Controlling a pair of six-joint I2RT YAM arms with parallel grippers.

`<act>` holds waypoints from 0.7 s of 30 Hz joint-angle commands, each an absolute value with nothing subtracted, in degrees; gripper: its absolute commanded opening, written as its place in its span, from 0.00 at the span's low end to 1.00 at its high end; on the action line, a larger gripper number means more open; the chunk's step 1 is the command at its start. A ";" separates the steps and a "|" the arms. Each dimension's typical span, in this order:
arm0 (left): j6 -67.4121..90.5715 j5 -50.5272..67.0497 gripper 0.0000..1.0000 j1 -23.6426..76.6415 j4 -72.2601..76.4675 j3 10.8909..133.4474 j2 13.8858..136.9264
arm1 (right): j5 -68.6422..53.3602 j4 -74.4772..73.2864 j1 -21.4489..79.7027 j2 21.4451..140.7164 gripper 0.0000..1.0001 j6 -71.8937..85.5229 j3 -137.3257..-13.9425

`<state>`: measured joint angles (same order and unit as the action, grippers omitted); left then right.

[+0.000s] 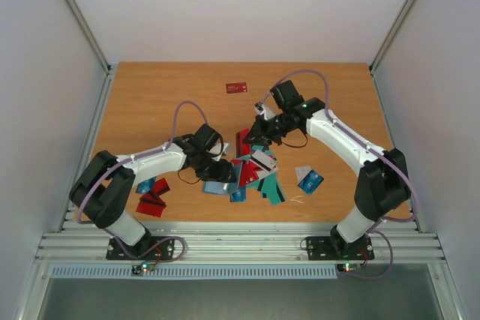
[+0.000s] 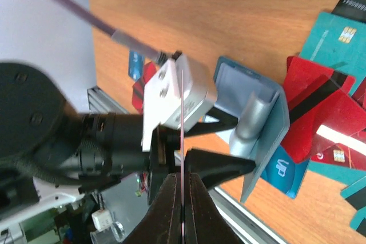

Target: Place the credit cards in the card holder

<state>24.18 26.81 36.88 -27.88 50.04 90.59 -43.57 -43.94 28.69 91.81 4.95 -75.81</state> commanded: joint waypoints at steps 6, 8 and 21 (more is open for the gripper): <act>24.14 28.58 0.58 39.30 -24.02 51.67 90.80 | -38.21 -46.60 29.03 101.75 0.01 8.60 -84.79; 24.07 29.28 0.58 39.55 -23.61 51.81 90.91 | -38.09 -47.93 29.02 104.04 0.01 8.26 -86.47; 23.69 32.86 0.56 41.82 -20.00 53.51 91.95 | -43.22 -52.12 29.40 114.30 0.01 3.86 -90.62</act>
<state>24.99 30.70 40.75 -23.66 51.96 91.18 -39.70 -50.22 28.77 112.60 6.31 -88.99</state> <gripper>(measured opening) 0.565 0.016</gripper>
